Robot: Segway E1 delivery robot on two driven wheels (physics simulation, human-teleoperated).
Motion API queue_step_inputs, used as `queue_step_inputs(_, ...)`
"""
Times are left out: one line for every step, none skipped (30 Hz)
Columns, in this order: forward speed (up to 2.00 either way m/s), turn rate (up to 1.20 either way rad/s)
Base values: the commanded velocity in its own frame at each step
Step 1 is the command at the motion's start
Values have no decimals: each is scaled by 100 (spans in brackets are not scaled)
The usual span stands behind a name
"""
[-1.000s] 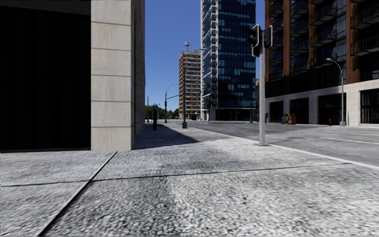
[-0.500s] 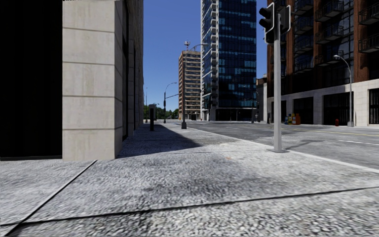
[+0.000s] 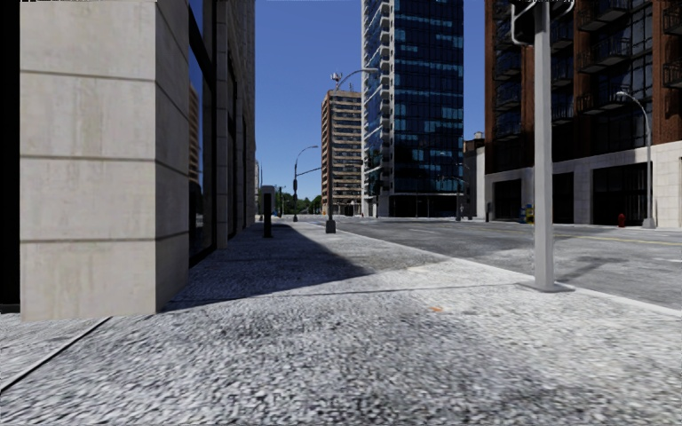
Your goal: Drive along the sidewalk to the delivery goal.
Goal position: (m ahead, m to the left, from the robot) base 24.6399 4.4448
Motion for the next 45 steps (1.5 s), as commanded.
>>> queue_step_inputs(200, 0)
queue_step_inputs(200, 0)
queue_step_inputs(200, 0)
queue_step_inputs(200, 0)
queue_step_inputs(200, 0)
queue_step_inputs(200, 0)
queue_step_inputs(200, 0)
queue_step_inputs(200, 0)
queue_step_inputs(200, 0)
queue_step_inputs(200, 0)
queue_step_inputs(200, 0)
queue_step_inputs(200, 0)
queue_step_inputs(200, 0)
queue_step_inputs(200, 0)
queue_step_inputs(200, 0)
queue_step_inputs(200, 0)
queue_step_inputs(200, 0)
queue_step_inputs(200, 0)
queue_step_inputs(200, 0)
queue_step_inputs(200, 0)
queue_step_inputs(200, 0)
queue_step_inputs(200, 0)
queue_step_inputs(200, 0)
queue_step_inputs(200, 0)
queue_step_inputs(200, 0)
queue_step_inputs(200, 0)
queue_step_inputs(200, 0)
queue_step_inputs(200, 0)
queue_step_inputs(200, 0)
queue_step_inputs(200, 0)
queue_step_inputs(200, 0)
queue_step_inputs(200, 0)
queue_step_inputs(200, 0)
queue_step_inputs(200, 0)
queue_step_inputs(200, 0)
queue_step_inputs(200, 0)
queue_step_inputs(200, 0)
queue_step_inputs(200, 0)
queue_step_inputs(200, 0)
queue_step_inputs(200, 0)
queue_step_inputs(200, 0)
queue_step_inputs(200, 0)
queue_step_inputs(200, 0)
queue_step_inputs(200, 0)
queue_step_inputs(200, 0)
